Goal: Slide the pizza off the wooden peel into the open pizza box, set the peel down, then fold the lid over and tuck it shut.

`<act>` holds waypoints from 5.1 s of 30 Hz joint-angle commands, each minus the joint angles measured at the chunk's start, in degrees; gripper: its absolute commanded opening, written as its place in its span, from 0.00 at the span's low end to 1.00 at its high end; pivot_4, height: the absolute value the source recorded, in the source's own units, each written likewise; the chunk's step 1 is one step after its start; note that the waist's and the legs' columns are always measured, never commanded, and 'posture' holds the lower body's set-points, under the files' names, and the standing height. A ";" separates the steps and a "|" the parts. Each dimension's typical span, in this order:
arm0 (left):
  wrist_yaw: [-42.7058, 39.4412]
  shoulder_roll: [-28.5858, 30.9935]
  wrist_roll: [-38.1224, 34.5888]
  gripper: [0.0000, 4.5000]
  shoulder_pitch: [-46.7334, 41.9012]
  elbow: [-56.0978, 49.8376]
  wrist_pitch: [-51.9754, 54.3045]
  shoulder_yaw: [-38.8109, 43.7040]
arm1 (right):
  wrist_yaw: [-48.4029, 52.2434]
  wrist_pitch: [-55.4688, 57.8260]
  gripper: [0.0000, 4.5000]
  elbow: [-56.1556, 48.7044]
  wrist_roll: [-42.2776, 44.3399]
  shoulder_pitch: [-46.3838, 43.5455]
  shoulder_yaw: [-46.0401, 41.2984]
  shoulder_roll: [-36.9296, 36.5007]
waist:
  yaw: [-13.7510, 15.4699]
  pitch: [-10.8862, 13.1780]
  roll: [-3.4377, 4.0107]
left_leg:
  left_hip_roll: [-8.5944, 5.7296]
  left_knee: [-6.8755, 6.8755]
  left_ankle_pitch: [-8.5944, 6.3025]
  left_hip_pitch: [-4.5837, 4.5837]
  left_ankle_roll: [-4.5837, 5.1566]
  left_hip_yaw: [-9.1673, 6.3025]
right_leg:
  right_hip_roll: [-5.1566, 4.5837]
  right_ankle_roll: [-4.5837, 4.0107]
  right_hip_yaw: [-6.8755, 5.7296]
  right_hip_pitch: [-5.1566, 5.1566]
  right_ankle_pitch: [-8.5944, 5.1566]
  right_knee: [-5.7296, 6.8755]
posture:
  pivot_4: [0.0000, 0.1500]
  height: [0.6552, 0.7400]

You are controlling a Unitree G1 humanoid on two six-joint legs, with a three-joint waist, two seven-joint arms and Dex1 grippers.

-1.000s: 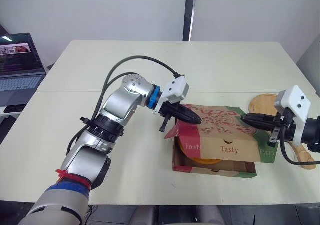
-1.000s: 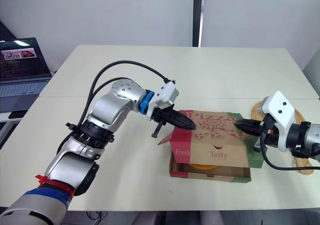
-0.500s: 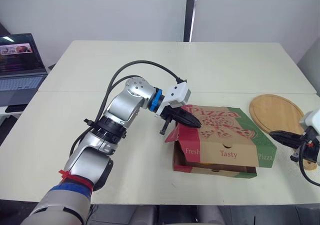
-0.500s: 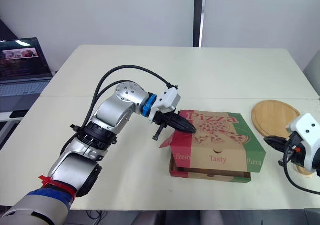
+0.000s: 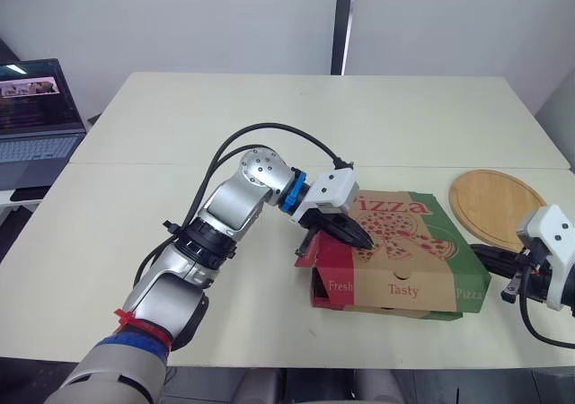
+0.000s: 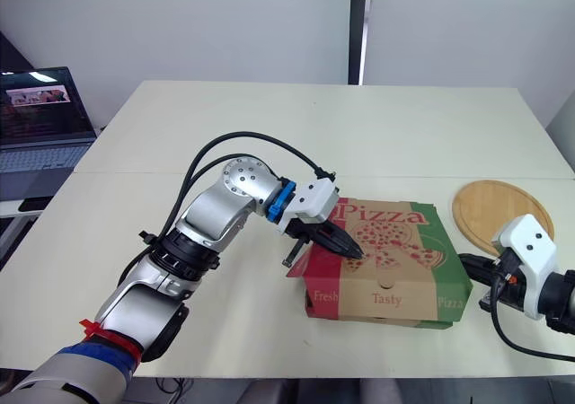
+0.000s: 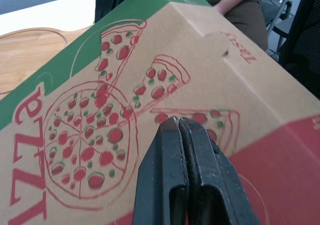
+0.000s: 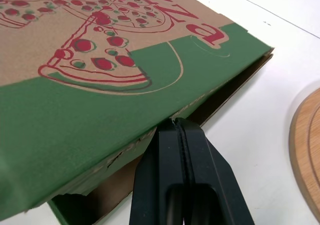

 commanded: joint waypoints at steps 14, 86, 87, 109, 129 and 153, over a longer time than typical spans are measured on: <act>1.85 -1.16 2.34 0.01 3.00 -4.46 -0.80 -1.47 | 5.95 -3.65 0.00 -0.65 -2.50 4.63 -16.79 -1.66 | -0.08 -0.01 0.02 | 0.01 0.00 0.00 0.04 0.01 0.01 | 0.01 0.00 0.01 0.04 0.00 0.01 | 1.00 0.93; 4.85 -0.97 6.91 0.00 6.50 -6.37 -5.93 -5.15 | 7.49 4.44 0.81 -5.18 -5.44 6.51 -16.70 2.23 | 0.47 -0.03 0.04 | 0.01 0.02 -0.03 0.08 0.05 0.01 | 0.00 0.00 0.00 0.12 0.00 0.02 | 1.00 0.93; 4.87 -0.95 6.90 0.00 6.50 -6.40 -5.93 -5.16 | 6.71 3.06 0.77 -4.65 -7.34 7.55 -15.33 2.34 | 0.46 -0.03 0.05 | -0.01 0.03 -0.03 0.09 0.05 0.03 | 0.00 0.00 0.02 0.12 0.00 0.03 | 1.00 0.93; 5.40 -1.04 6.45 0.00 6.03 -6.66 -5.34 -4.79 | 0.76 5.80 0.01 -7.30 2.06 8.19 -3.69 6.98 | 0.22 -0.05 0.08 | 0.00 0.03 -0.01 0.11 0.02 0.01 | 0.00 0.00 0.02 0.12 0.00 0.03 | 1.00 0.93; 5.09 -0.57 6.76 0.00 6.39 -6.84 -5.35 -4.96 | -0.09 -3.82 0.01 1.59 -5.05 7.54 -10.72 2.21 | 0.08 -0.07 0.11 | -0.02 0.03 -0.01 0.11 0.02 0.04 | 0.00 0.01 0.03 0.12 0.00 0.03 | 1.00 0.93; 6.31 14.57 -2.31 0.00 8.27 -9.28 4.14 12.47 | -7.27 -3.34 0.01 -10.79 -0.56 -9.47 17.96 1.15 | -0.11 -0.07 0.11 | 0.02 0.02 0.00 0.06 0.01 -0.02 | 0.01 0.00 -0.01 0.03 0.00 0.03 | 1.00 0.93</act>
